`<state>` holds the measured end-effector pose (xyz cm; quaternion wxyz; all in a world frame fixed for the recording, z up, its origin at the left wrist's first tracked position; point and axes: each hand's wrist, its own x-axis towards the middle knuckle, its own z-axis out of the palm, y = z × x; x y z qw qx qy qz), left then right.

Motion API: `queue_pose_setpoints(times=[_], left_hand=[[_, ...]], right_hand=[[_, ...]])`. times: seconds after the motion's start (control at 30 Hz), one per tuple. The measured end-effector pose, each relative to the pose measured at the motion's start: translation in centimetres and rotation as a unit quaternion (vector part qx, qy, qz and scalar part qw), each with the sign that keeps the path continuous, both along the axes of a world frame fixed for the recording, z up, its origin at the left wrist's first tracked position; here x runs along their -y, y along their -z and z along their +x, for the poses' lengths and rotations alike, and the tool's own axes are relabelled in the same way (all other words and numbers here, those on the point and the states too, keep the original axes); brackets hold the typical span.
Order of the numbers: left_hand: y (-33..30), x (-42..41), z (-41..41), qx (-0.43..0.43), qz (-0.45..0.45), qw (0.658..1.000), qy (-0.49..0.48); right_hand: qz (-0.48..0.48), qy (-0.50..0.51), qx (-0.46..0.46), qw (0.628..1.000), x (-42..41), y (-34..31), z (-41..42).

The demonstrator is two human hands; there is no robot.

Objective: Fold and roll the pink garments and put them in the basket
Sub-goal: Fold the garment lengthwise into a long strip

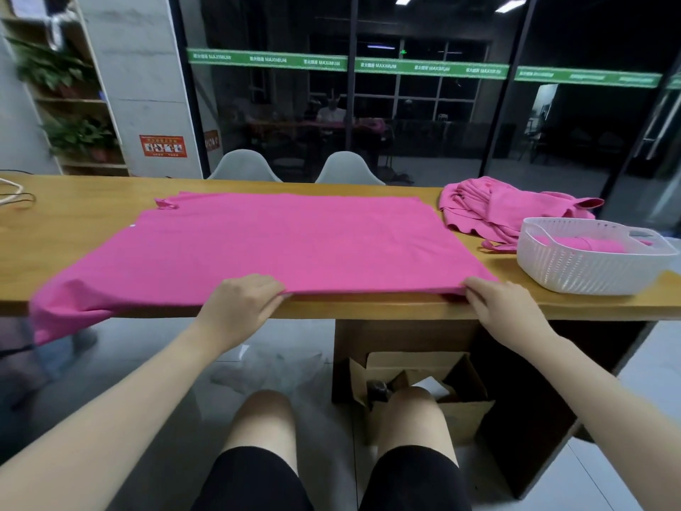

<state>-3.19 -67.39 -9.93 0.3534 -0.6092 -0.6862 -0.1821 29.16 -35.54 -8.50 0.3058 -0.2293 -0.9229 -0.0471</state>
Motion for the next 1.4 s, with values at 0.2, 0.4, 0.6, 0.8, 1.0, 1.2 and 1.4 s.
queue_pose_setpoints(times=[0.2,0.4,0.6,0.8,1.0,1.2,1.4], left_hand=[[-3.4,-1.1,-2.8,0.085,0.022,0.993,-0.078],[-7.4,-5.5,-7.9,0.165,-0.032,0.982,-0.089],[-7.9,-11.0,-13.9,0.179,-0.085,0.973,-0.122],[-4.7,-15.7,-19.1,0.223,-0.125,0.954,-0.157],[-2.7,-16.9,-20.2,0.207,-0.109,0.959,-0.161],[-4.0,-18.0,-16.8,0.144,-0.121,0.973,-0.135],[-2.3,-21.5,-7.7,0.258,-0.223,0.938,0.056]], right_hand=[[-0.096,0.022,0.010,0.995,-1.7,-3.4,-2.5],[-0.067,0.063,0.008,0.996,-5.2,-6.5,-7.0],[-0.059,0.106,0.070,0.990,-10.8,-6.8,-13.7],[-0.098,0.099,0.120,0.983,-15.8,-4.2,-19.4],[-0.095,0.062,0.039,0.993,-17.7,-0.9,-20.4],[-0.038,0.069,0.057,0.995,-13.7,-2.5,-21.6],[-0.188,-0.152,0.137,0.961,-2.2,-1.0,-26.7]])
